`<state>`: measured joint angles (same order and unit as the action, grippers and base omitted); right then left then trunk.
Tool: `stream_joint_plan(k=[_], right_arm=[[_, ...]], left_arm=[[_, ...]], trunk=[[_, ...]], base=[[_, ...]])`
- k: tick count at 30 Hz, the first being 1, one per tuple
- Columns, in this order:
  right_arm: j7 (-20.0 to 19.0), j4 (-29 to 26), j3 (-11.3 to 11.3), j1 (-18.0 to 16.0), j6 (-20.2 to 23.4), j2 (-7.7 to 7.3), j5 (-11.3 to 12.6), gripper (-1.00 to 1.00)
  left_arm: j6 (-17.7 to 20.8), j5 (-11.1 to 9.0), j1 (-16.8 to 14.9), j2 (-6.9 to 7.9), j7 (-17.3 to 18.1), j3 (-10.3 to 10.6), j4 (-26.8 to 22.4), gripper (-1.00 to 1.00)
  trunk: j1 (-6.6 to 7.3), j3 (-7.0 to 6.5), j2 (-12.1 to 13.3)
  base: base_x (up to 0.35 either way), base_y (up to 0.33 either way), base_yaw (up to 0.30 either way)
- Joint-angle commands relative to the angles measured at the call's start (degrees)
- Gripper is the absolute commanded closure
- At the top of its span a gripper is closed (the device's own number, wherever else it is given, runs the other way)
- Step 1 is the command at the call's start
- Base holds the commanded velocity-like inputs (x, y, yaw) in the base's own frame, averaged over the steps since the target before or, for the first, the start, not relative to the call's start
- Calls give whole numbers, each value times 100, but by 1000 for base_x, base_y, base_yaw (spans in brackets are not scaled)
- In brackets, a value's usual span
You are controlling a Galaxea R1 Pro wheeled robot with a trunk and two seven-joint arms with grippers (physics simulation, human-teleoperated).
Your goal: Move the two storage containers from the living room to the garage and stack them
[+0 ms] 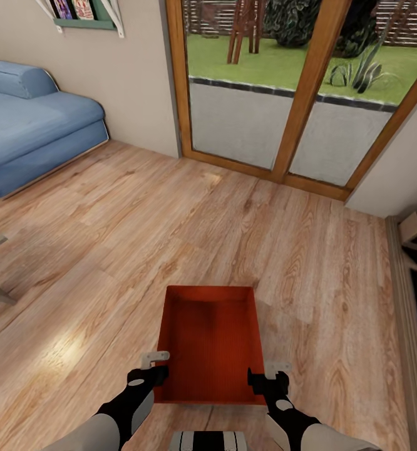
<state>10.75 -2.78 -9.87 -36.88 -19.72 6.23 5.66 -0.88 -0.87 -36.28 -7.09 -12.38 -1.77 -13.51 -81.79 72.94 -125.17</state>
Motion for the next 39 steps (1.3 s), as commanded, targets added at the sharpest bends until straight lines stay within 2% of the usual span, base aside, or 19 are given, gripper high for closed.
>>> stream_joint_plan(k=[1,3,12,24,39], right_arm=[[15,6,-50,-3,-21,1,58,-100],[15,6,-49,-3,-23,1,58,-100],[7,6,-50,-3,-32,1,58,-100],[6,6,-50,-3,-32,1,58,-100],[6,6,-50,-3,-31,6,59,-100]], left_arm=[[-9,-9,-2,-3,-10,-16,0,-100],[-9,-5,-2,-3,-10,-16,3,-100],[1,49,-2,-26,-6,0,55,-100],[3,343,-2,-36,-10,2,116,-100],[0,342,-2,-23,-11,1,55,-100]], trunk=[[-22,22,-43],[-66,58,-123],[-66,58,-123],[-66,58,-123],[-66,58,-123]], base=[[0,0,0],[0,0,0],[0,0,0],[0,0,0],[0,0,0]])
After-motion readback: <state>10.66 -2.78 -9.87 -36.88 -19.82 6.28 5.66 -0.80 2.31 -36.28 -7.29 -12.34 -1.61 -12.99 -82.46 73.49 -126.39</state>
